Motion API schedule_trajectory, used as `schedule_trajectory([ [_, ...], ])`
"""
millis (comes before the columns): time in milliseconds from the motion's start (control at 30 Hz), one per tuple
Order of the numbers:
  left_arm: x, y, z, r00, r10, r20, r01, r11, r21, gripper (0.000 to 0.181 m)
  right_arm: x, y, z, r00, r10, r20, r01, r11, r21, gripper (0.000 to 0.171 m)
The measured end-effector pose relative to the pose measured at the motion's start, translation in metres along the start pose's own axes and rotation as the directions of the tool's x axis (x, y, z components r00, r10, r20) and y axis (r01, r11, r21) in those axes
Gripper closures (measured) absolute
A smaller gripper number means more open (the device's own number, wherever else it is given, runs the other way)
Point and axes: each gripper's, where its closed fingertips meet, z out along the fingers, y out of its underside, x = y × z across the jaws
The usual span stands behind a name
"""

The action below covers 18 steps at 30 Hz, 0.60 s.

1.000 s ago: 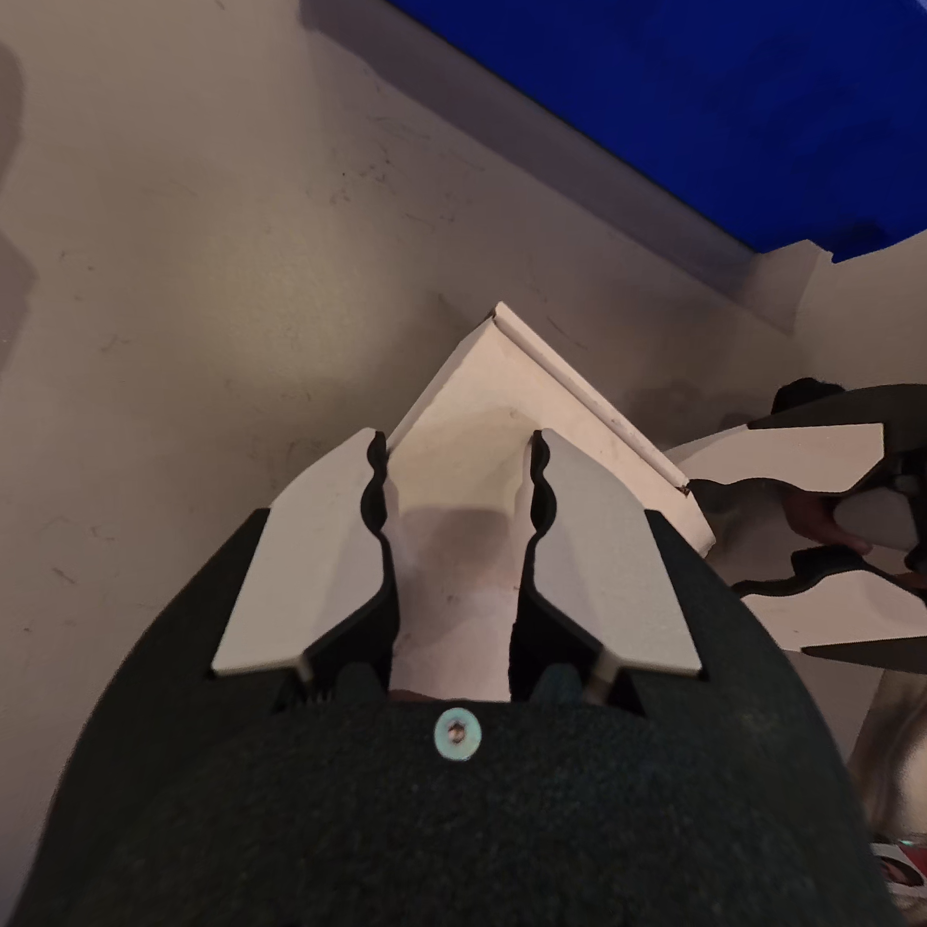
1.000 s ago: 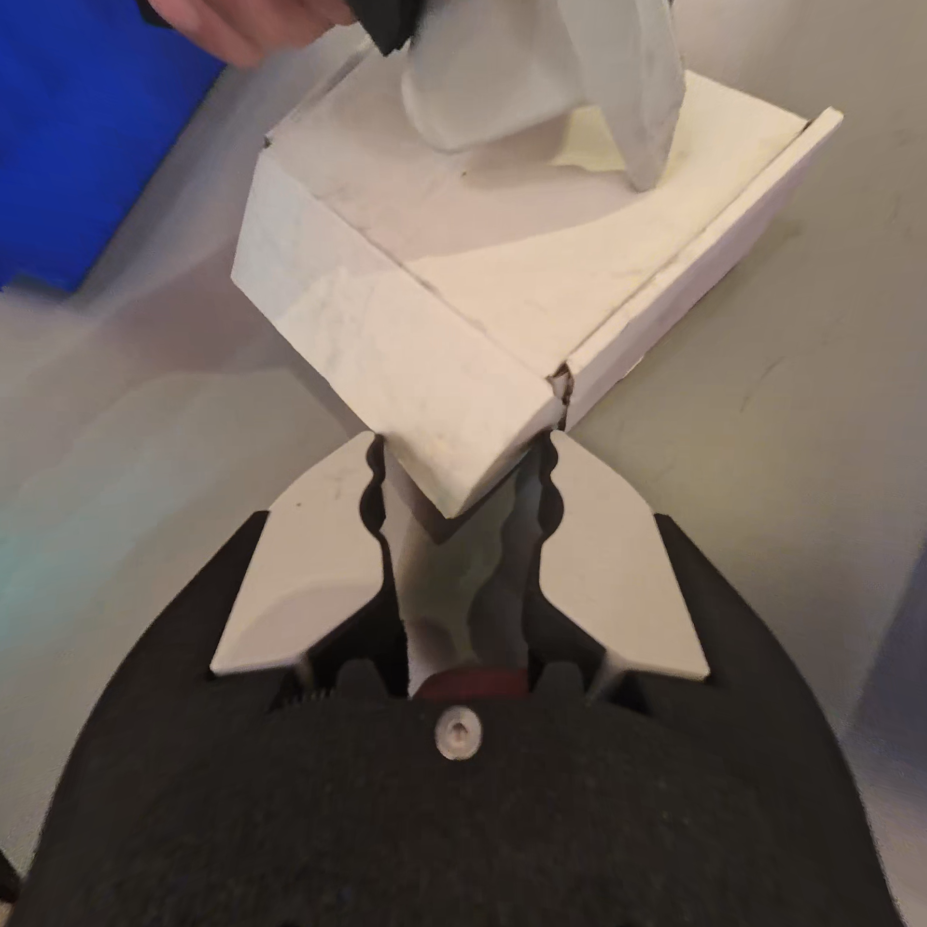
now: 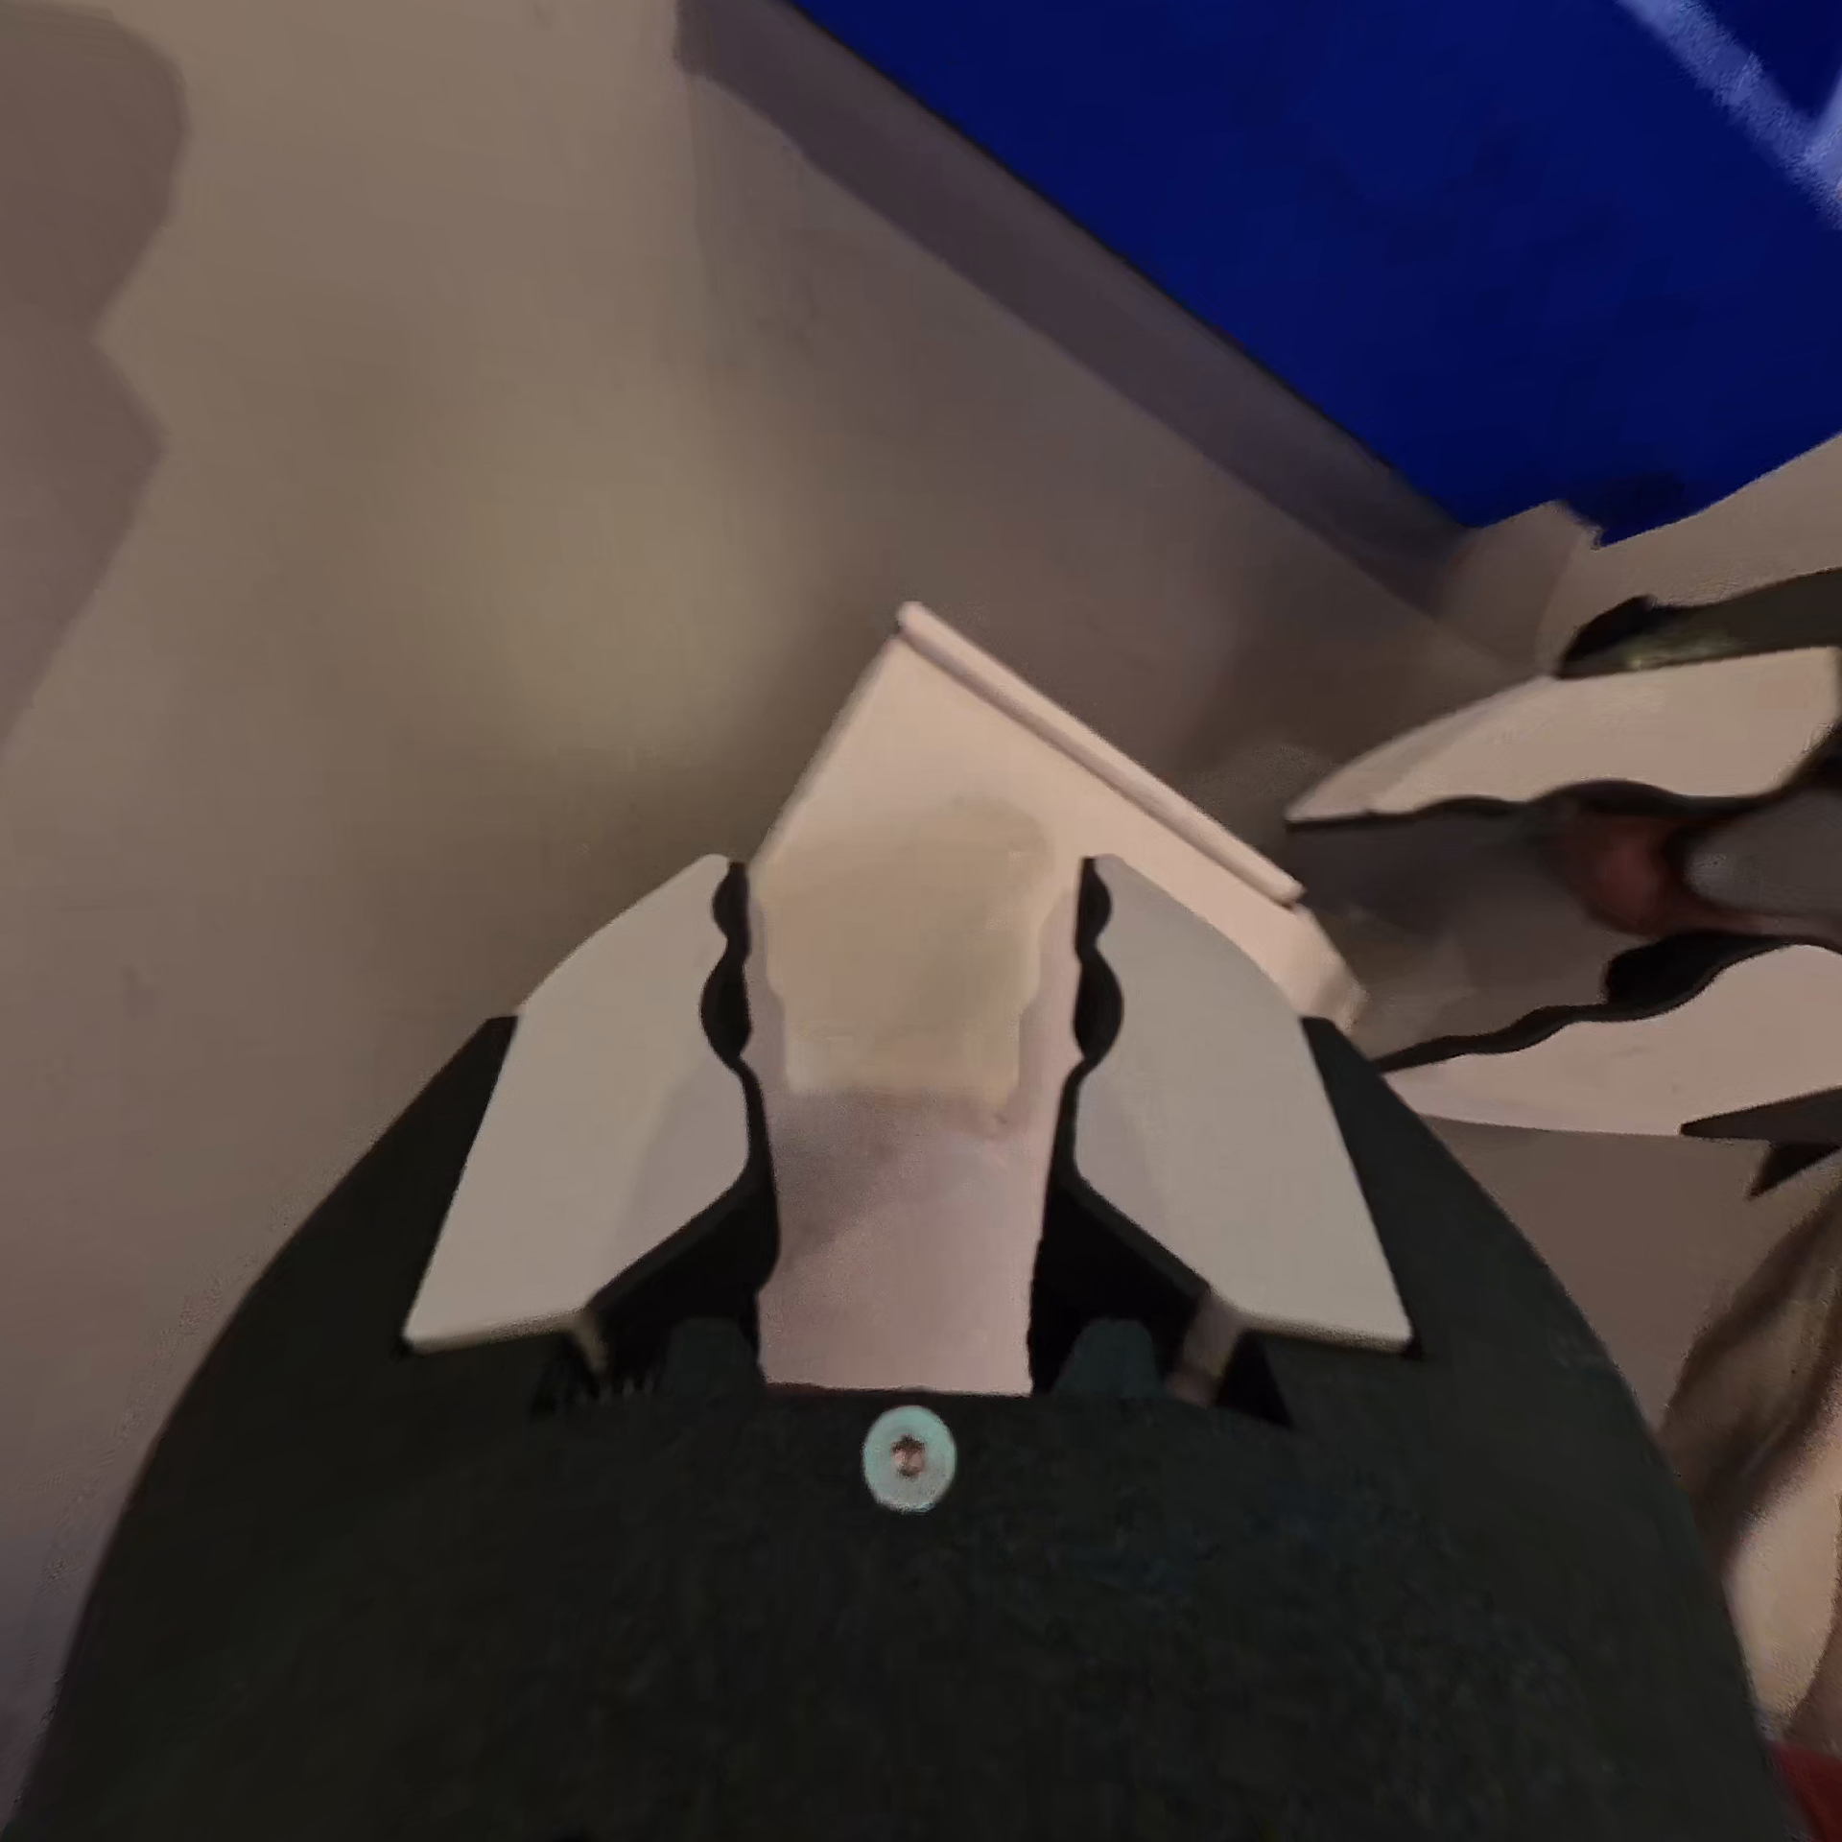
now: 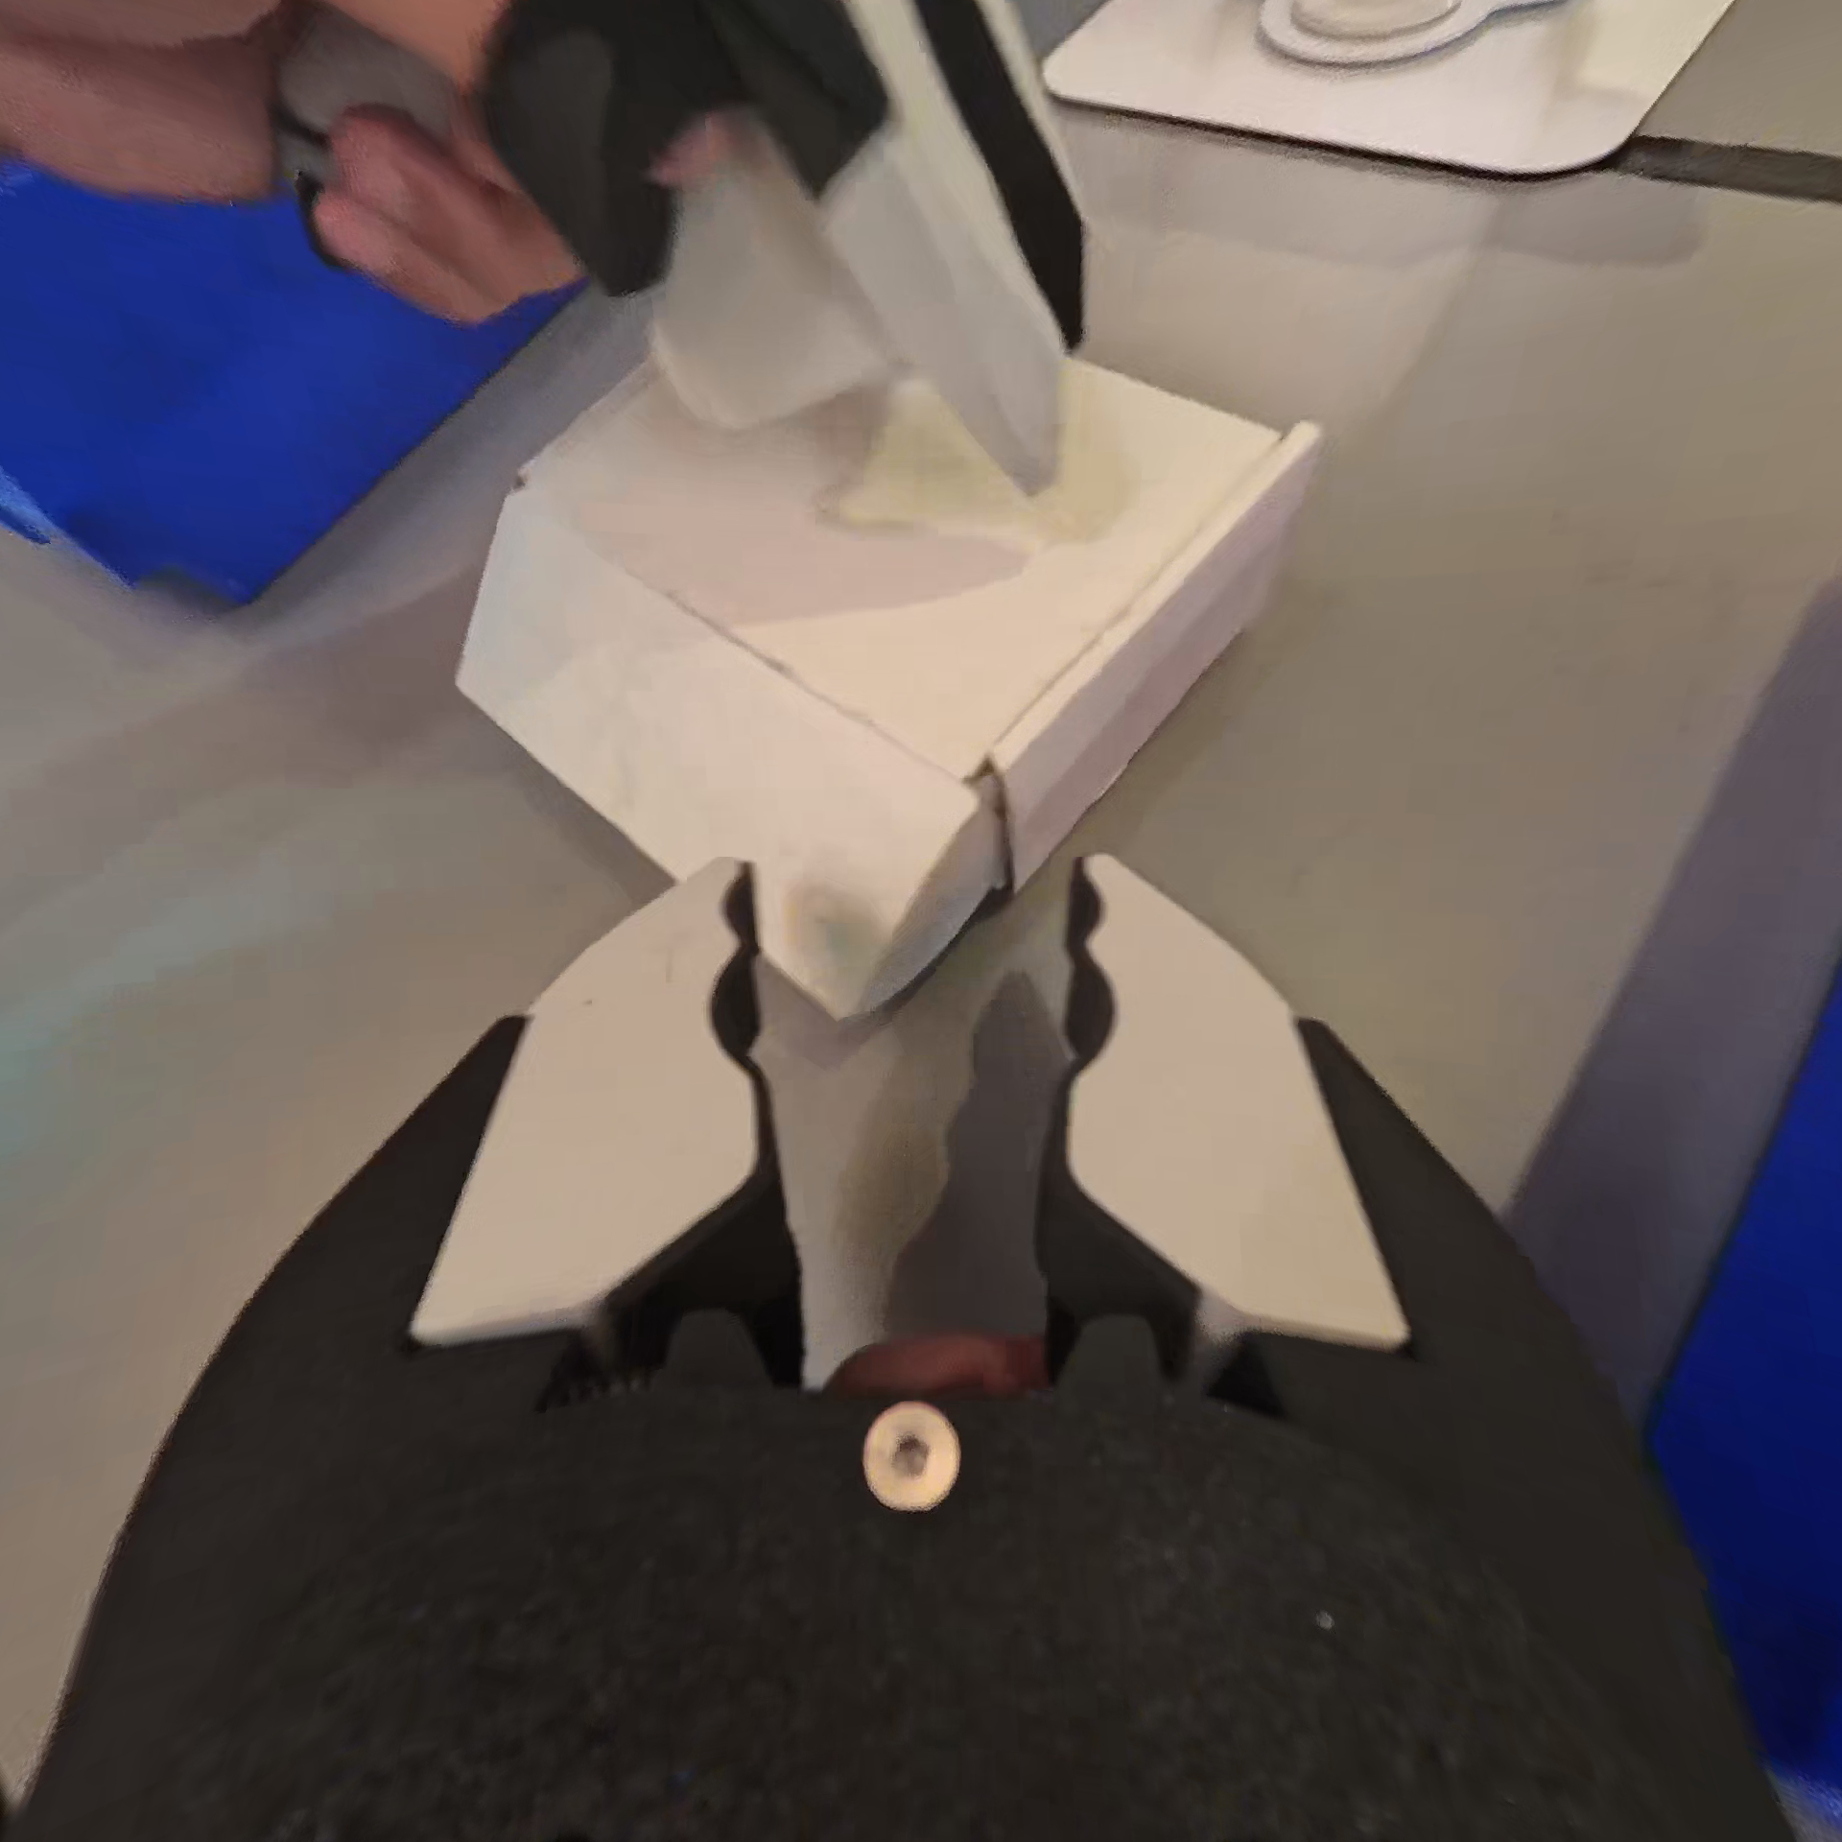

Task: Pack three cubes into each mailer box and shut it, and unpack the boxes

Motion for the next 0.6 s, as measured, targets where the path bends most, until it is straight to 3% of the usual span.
schedule_trajectory([
  [133, 0.007, 0.023, -0.048, 0.989, -0.131, 0.06, 0.11, 0.955, 0.275, 0.097, -0.009, 0.009, -0.006, 0.997, -0.012, 0.076, 0.013, 1.0, -0.007, 0.088],
  [233, 0.01, 0.064, -0.059, 0.961, -0.271, 0.057, 0.234, 0.903, 0.36, 0.083, -0.008, 0.008, 0.002, 0.993, -0.085, 0.082, 0.087, 0.996, -0.016, 0.074],
  [300, 0.017, 0.085, -0.059, 0.932, -0.361, -0.028, 0.34, 0.846, 0.41, 0.084, -0.006, 0.002, 0.012, 0.99, -0.114, 0.08, 0.116, 0.993, -0.02, 0.069],
  [400, 0.034, 0.102, -0.046, 0.896, -0.393, -0.207, 0.444, 0.806, 0.391, 0.082, -0.014, 0.0, 0.028, 0.982, -0.091, 0.165, 0.103, 0.993, -0.061, 0.069],
  [433, 0.036, 0.105, -0.04, 0.894, -0.391, -0.221, 0.448, 0.811, 0.376, 0.074, -0.02, -0.002, 0.029, 0.976, -0.074, 0.204, 0.088, 0.994, -0.058, 0.062],
  [533, 0.051, 0.11, -0.039, 0.929, -0.328, -0.172, 0.37, 0.854, 0.366, 0.057, -0.031, -0.008, 0.014, 0.97, -0.085, 0.226, 0.093, 0.995, -0.025, 0.066],
  [600, 0.075, 0.113, -0.049, 0.956, -0.25, -0.151, 0.289, 0.888, 0.358, 0.055, -0.041, -0.017, -0.01, 0.964, -0.137, 0.226, 0.13, 0.99, 0.045, 0.067],
])
